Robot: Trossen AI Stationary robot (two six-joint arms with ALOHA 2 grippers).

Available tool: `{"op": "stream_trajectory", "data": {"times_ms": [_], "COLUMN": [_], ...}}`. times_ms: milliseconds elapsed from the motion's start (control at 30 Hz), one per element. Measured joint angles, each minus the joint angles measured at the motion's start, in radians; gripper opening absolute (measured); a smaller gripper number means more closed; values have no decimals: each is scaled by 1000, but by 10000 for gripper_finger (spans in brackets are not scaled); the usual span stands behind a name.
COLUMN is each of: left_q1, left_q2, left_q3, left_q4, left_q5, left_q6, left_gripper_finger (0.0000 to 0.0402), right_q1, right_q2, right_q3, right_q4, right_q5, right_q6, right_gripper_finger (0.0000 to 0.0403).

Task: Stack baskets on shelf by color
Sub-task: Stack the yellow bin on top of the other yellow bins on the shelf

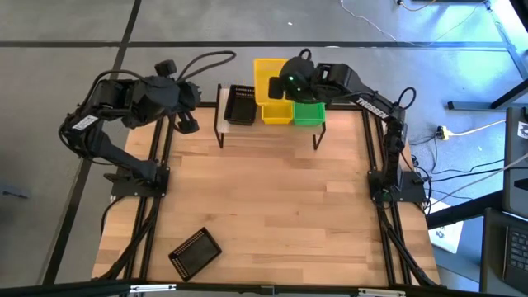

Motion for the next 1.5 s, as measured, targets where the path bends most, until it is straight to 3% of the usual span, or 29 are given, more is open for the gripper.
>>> {"op": "stream_trajectory", "data": {"times_ms": [133,400,767,1300,1500], "left_q1": [16,45,46,46,46], "left_q2": [-1,-1,-1,-1,-1], "left_q3": [0,0,0,0,0], "left_q4": [-1,-2,10,12,12], "left_q5": [68,177,179,178,178], "left_q6": [21,35,57,58,58], "left_gripper_finger": [47,47,47,47,47], "right_q1": [-22,-49,-103,-130,-133], "right_q2": [4,6,8,7,5], "right_q3": [0,-1,-176,-305,-345], "right_q4": [-104,-129,-51,47,85], "right_q5": [13,15,-68,-169,-168], "right_q6": [59,61,53,2,-4], "right_gripper_finger": [0,0,0,0,23]}}
